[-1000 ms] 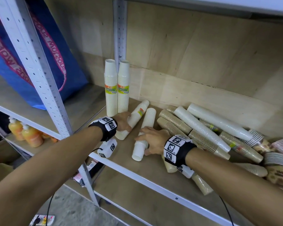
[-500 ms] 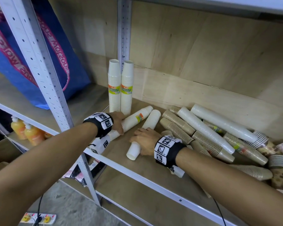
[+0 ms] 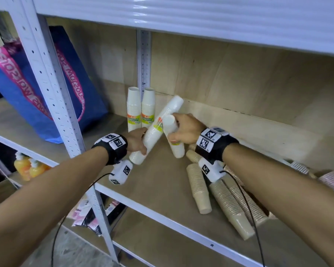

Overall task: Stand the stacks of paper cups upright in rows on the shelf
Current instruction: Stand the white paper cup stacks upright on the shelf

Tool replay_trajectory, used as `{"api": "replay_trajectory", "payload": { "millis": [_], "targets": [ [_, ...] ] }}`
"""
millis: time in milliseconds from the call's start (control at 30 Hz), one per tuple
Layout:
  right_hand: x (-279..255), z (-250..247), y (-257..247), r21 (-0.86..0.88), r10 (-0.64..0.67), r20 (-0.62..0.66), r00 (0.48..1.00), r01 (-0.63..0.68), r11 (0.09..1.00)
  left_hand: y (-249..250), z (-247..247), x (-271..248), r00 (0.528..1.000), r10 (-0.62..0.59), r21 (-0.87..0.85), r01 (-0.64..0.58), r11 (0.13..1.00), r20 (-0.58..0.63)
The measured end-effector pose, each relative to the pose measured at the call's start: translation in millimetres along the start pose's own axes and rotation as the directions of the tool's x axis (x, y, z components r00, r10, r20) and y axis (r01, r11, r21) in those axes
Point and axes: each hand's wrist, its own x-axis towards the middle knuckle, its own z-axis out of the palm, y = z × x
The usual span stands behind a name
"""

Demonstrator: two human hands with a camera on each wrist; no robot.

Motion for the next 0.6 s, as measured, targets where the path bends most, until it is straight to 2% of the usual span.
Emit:
{"api": "replay_trajectory", "payload": {
  "millis": [167,300,600],
  "targets": [
    [17.1,-26.9,2.9,0.291,0.186,-0.137,0.973,-0.140,0.946,8.2,9.1,3.8,0.995,0.035,-0.220,-0.056,0.974,-0.098],
    [24.5,-23.2,5.5,0.444,0.304,-0.167,0.938,-0.204,0.872,15.3,21.9,7.2,0.989,0.040,-0.303,-0.083,0.949,-0.145],
    [18.4,-6.0,10.3,0.442,0.322,-0.156,0.934,-0.225,0.868,16.6,47.5,14.3,0.987,0.037,-0.337,-0.088,0.937,-0.156]
  ]
}}
